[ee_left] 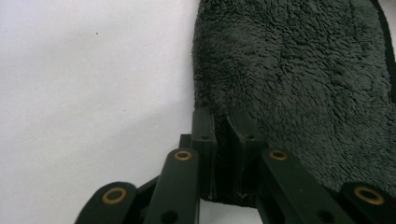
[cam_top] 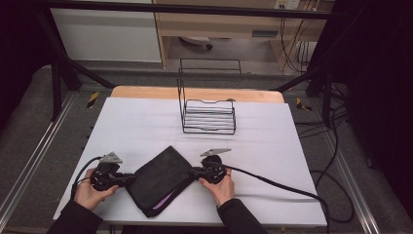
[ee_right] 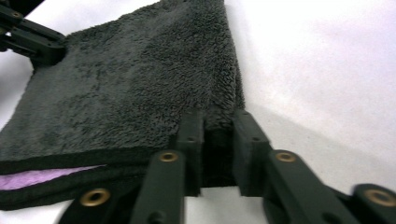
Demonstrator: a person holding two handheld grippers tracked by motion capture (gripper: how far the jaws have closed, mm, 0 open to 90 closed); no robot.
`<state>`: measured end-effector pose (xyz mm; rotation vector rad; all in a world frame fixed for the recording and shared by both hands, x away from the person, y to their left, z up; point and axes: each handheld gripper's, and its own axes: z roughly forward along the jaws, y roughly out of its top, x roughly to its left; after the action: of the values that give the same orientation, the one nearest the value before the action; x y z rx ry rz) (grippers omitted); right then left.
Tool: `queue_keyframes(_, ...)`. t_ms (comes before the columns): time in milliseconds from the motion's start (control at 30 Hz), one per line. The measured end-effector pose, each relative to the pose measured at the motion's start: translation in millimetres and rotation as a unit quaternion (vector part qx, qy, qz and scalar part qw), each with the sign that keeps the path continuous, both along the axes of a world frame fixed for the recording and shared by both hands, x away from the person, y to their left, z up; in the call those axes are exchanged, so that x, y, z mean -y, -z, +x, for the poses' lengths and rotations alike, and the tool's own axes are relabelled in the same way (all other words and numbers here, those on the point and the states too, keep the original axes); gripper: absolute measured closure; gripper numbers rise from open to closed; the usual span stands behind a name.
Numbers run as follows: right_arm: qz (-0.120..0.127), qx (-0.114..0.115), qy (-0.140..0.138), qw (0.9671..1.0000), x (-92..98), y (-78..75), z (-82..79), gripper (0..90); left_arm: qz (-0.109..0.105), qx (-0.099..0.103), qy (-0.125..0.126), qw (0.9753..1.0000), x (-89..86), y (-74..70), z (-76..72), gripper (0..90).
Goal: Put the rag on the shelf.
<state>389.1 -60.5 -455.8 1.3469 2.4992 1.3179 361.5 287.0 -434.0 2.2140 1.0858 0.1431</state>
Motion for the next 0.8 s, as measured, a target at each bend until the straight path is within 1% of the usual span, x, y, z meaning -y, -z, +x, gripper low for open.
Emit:
queue_keyframes(100,0.002,0.001,-0.005,1.0000,1.7,-3.3,0.9,80.9,-0.006,0.000,-0.003,1.0000,-1.2,-1.5,-0.6,82.9)
queue_keyframes(167,0.004,0.001,-0.007,1.0000,2.6,-5.3,1.2,81.2,-0.004,0.000,-0.001,1.0000,-1.4,-2.4,-0.8,83.3)
queue_keyframes(200,0.013,0.001,-0.013,0.9998,5.3,-12.3,2.2,81.6,-0.008,0.004,-0.004,0.9999,-0.4,-4.3,-2.5,83.4)
queue_keyframes(233,0.015,0.002,-0.015,0.9998,6.4,-15.2,2.4,81.8,-0.012,0.004,-0.004,0.9999,0.0,-5.6,-3.5,83.5)
queue_keyframes(300,0.020,0.002,-0.018,0.9996,9.9,-23.0,3.2,82.1,-0.030,0.003,-0.002,0.9995,2.3,-7.8,-5.5,83.6)
queue_keyframes(367,0.009,0.009,-0.019,0.9997,14.3,-29.8,4.3,82.3,-0.042,0.003,0.004,0.9991,9.6,-9.7,-8.2,83.6)
queue_keyframes(400,0.000,0.013,-0.019,0.9997,17.5,-33.5,5.0,82.3,-0.042,0.004,0.006,0.9991,13.1,-10.1,-9.2,83.6)
queue_keyframes(533,-0.024,0.024,-0.020,0.9992,27.6,-45.0,7.4,82.4,-0.043,0.008,0.008,0.9990,34.6,-10.3,-14.5,83.5)
queue_keyframes(600,-0.035,0.031,-0.015,0.9988,33.6,-50.4,10.1,82.4,-0.055,0.007,0.006,0.9985,44.7,-8.9,-16.8,83.3)
queue_keyframes(667,-0.045,0.037,-0.009,0.9983,40.0,-54.8,13.5,82.4,-0.060,0.009,0.007,0.9981,55.5,-7.2,-19.3,83.1)
queue_keyframes(700,-0.051,0.042,-0.006,0.9978,42.8,-56.7,15.3,82.4,-0.060,0.011,0.009,0.9981,62.5,-6.2,-20.8,83.0)
queue_keyframes(733,-0.051,0.042,-0.006,0.9978,42.8,-56.7,15.3,82.4,-0.060,0.011,0.009,0.9981,62.5,-6.2,-20.8,82.9)
queue_keyframes(767,-0.067,0.055,-0.004,0.9962,47.4,-60.0,20.0,82.5,-0.059,0.015,0.010,0.9981,72.7,-4.8,-23.3,82.9)
queue_keyframes(800,-0.067,0.055,-0.004,0.9962,47.4,-60.0,20.0,82.5,-0.059,0.015,0.010,0.9981,72.7,-4.8,-23.3,82.9)
